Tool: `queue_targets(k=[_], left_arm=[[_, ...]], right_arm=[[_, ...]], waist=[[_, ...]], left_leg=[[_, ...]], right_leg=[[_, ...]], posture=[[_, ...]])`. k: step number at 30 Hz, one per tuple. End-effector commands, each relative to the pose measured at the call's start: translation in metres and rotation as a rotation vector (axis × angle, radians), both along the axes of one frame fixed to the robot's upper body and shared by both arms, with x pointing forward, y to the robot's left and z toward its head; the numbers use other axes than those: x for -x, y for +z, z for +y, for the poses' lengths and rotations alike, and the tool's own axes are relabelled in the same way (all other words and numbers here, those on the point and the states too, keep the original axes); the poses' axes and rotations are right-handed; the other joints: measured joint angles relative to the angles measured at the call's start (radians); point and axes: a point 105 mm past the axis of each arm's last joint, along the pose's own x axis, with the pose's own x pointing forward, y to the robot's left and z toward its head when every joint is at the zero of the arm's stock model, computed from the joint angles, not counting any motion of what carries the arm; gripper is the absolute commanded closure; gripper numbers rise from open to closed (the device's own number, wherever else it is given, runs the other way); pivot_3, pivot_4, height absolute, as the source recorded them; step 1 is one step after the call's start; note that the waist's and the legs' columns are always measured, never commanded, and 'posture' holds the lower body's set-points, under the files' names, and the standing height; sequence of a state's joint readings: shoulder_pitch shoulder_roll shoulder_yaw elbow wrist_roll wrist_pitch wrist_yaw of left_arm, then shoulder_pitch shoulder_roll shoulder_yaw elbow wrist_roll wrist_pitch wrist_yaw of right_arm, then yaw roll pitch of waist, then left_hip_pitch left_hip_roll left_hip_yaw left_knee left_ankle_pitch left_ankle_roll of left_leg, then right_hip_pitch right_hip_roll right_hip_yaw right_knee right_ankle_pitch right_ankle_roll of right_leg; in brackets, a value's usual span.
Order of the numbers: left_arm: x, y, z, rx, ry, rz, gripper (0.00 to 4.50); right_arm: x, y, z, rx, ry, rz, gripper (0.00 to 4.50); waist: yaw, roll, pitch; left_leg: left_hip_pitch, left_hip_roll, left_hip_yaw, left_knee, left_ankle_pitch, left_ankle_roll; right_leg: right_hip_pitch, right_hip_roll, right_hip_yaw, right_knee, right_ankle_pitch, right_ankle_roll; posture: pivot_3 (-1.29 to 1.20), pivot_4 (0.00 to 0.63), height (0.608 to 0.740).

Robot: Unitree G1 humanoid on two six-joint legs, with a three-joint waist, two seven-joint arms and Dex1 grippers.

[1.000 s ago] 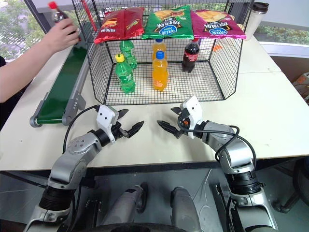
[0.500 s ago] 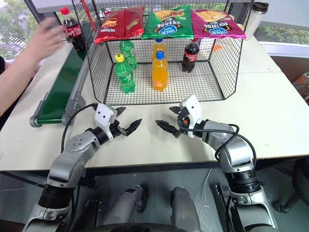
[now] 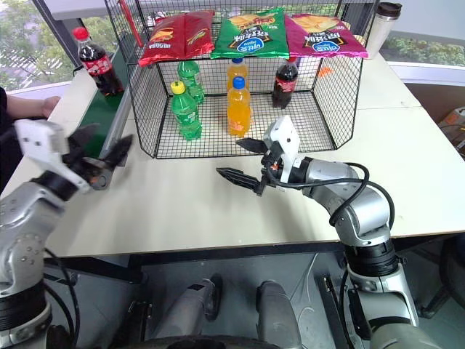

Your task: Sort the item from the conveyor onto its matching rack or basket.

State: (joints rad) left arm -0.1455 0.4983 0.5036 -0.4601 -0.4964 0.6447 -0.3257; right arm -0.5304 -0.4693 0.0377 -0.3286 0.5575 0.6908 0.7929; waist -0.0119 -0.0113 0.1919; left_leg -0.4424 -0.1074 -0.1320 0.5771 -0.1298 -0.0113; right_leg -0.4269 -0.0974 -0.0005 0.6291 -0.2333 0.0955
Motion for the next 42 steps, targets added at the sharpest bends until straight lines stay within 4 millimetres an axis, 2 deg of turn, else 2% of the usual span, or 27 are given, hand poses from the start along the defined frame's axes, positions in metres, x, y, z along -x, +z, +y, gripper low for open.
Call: queue_targets(k=[1, 5, 10, 24, 37, 39, 41, 42], left_arm=[[0.004, -0.004, 0.026, 0.002, 0.122, -0.020, 0.00], [0.005, -0.019, 0.038, 0.035, 0.168, 0.014, 0.00], [0.002, -0.028, 0.058, 0.058, 0.249, 0.016, 0.00], [-0.014, -0.029, 0.053, 0.049, 0.233, 0.003, 0.00], [-0.020, -0.029, 0.046, 0.010, 0.194, 0.001, 0.00], [-0.015, -0.025, 0.038, 0.034, 0.130, -0.032, 0.56], [-0.011, -0.017, 0.031, 0.086, 0.080, -0.068, 1.35], [-0.011, -0.013, 0.030, 0.104, 0.069, -0.075, 1.54]], right_arm=[[0.004, 0.020, 0.011, -0.040, 0.032, -0.074, 0.06], [0.005, 0.021, 0.014, -0.030, 0.043, -0.098, 0.06], [0.004, 0.008, 0.011, 0.002, 0.023, -0.082, 0.06], [0.001, -0.007, 0.002, 0.018, -0.011, -0.064, 0.06], [0.001, -0.004, 0.003, 0.020, -0.020, -0.066, 0.06], [0.001, -0.003, 0.003, 0.019, -0.024, -0.065, 0.00], [0.000, -0.003, 0.003, 0.020, -0.028, -0.065, 0.00], [0.000, -0.003, 0.003, 0.021, -0.029, -0.064, 0.00]], waist=[[0.002, 0.000, 0.000], [0.006, -0.001, -0.001], [0.002, -0.001, -0.001], [0.001, -0.001, -0.001], [0.001, -0.001, -0.001], [0.001, -0.001, -0.001], [0.001, -0.001, -0.001], [0.003, -0.001, -0.001]], left_leg=[[0.000, 0.000, 0.000, 0.000, 0.000, 0.000], [-0.001, 0.000, 0.000, 0.000, 0.000, 0.000], [-0.001, 0.000, 0.000, -0.001, 0.000, 0.000], [-0.001, 0.000, 0.000, -0.001, 0.000, 0.000], [-0.001, 0.000, 0.000, -0.001, 0.000, 0.000], [-0.001, 0.000, 0.000, -0.001, 0.000, 0.000], [-0.001, 0.000, 0.000, -0.001, 0.000, 0.000], [-0.001, 0.000, 0.000, -0.001, 0.000, 0.000]], right_leg=[[0.000, 0.000, 0.000, 0.000, 0.000, 0.000], [0.001, 0.000, 0.000, -0.002, 0.000, 0.000], [0.000, 0.000, 0.000, -0.002, 0.000, 0.000], [0.000, 0.000, 0.000, -0.002, 0.000, 0.000], [0.000, 0.000, 0.000, -0.002, 0.000, 0.000], [0.000, 0.000, 0.000, -0.002, 0.000, 0.000], [0.000, 0.000, 0.000, -0.002, 0.000, 0.000], [0.000, 0.000, 0.000, -0.002, 0.000, 0.000]], posture=[[0.00, 0.150, 0.738], [0.00, 0.150, 0.738], [0.00, 0.150, 0.738], [0.00, 0.150, 0.738], [0.00, 0.150, 0.738], [0.00, 0.150, 0.738], [0.00, 0.150, 0.738], [0.00, 0.150, 0.738]])
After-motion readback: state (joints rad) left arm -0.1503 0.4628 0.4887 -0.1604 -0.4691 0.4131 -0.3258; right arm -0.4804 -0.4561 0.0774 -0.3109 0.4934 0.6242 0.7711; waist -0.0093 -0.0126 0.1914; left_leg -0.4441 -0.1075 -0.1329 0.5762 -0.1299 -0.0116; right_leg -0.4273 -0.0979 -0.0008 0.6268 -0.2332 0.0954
